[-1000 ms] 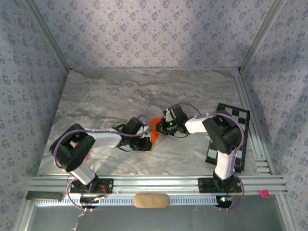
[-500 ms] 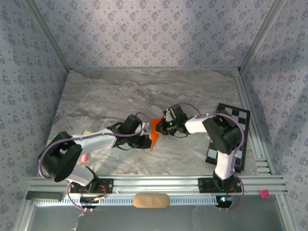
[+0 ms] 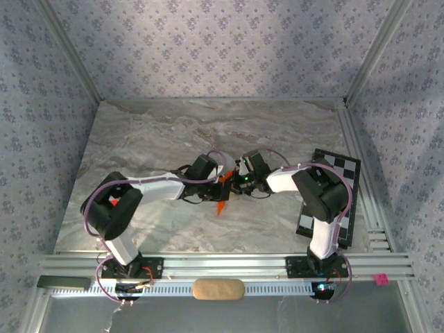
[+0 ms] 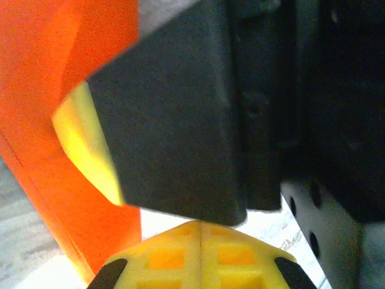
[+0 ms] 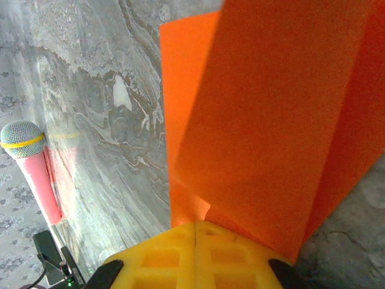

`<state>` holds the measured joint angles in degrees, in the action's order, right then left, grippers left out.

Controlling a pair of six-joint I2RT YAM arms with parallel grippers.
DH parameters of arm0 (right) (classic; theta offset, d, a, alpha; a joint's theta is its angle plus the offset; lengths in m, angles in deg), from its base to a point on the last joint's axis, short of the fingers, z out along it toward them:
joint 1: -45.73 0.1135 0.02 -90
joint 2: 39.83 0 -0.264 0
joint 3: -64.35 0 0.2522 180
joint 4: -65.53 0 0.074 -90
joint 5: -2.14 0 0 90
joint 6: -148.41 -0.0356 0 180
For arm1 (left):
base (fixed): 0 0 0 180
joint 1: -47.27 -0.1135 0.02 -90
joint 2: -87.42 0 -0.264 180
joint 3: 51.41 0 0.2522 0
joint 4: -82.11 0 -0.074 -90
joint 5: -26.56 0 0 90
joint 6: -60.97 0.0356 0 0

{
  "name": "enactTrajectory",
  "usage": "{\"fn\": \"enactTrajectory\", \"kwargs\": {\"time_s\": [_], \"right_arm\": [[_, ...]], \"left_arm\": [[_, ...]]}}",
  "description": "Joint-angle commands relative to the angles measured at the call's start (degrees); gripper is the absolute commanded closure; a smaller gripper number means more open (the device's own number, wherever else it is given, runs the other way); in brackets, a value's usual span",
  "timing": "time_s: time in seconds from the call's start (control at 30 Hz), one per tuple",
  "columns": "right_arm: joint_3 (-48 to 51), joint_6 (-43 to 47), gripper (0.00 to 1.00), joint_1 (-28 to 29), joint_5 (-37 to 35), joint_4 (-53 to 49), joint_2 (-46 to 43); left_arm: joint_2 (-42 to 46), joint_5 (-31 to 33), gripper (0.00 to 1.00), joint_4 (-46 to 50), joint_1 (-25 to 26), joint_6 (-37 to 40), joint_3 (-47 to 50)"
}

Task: Fold a paper plane with a square sheet of paper (pick it up from the middle)
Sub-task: Fold the wing for the fifth time at the center of the table.

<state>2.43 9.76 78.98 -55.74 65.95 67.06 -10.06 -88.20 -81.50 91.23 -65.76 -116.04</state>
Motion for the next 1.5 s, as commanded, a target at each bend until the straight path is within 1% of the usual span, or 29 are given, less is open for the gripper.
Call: {"fn": "enactTrajectory", "kwargs": {"time_s": [0.0, 0.2, 0.33, 0.6, 0.7, 0.87, 1.07, 1.17, 1.27, 1.47], "right_arm": [[1.3, -0.3, 0.95, 0.0, -5.5, -6.2, 1.6], [1.4, -0.4, 0.95, 0.0, -5.3, -6.0, 1.5], [1.4, -0.4, 0.95, 0.0, -5.3, -6.0, 1.4], [1.0, -0.4, 0.93, -0.3, -4.9, -6.5, -0.6], [1.1, -0.2, 0.93, -0.8, -5.6, -7.5, -3.6], [3.0, 0.7, 0.91, -1.9, -7.0, -8.9, -10.4], [6.8, 1.1, 0.91, -1.9, -6.5, -6.7, -15.6], [6.7, 0.8, 0.93, -0.3, -5.3, -4.8, -14.5], [5.4, 1.1, 0.94, 2.3, -6.2, -4.8, -12.2], [4.3, 1.6, 0.95, 2.8, -7.5, -4.2, -7.8]], "left_arm": [[-1.9, 2.6, 0.96, 1.1, -0.4, 0.3, -1.2], [-3.4, 6.2, 1.00, 2.8, -0.4, 0.8, 0.0], [-3.7, 6.6, 1.00, 3.2, -0.5, 0.5, 1.6], [-2.7, 6.7, 1.00, 2.8, -0.4, 1.5, 8.4], [-2.4, 5.9, 1.00, 2.9, -0.5, 3.2, 10.1], [-2.2, 2.6, 1.00, 3.7, -0.4, 7.1, 10.7], [-1.5, 0.4, 1.00, 4.7, -0.5, 10.3, 10.2], [-1.6, 0.2, 1.00, 4.8, -0.7, 10.3, 10.1], [-1.6, 0.1, 1.00, 4.8, -0.8, 10.3, 10.1], [-1.4, 0.2, 1.00, 4.7, -1.2, 10.0, 10.4]]}}
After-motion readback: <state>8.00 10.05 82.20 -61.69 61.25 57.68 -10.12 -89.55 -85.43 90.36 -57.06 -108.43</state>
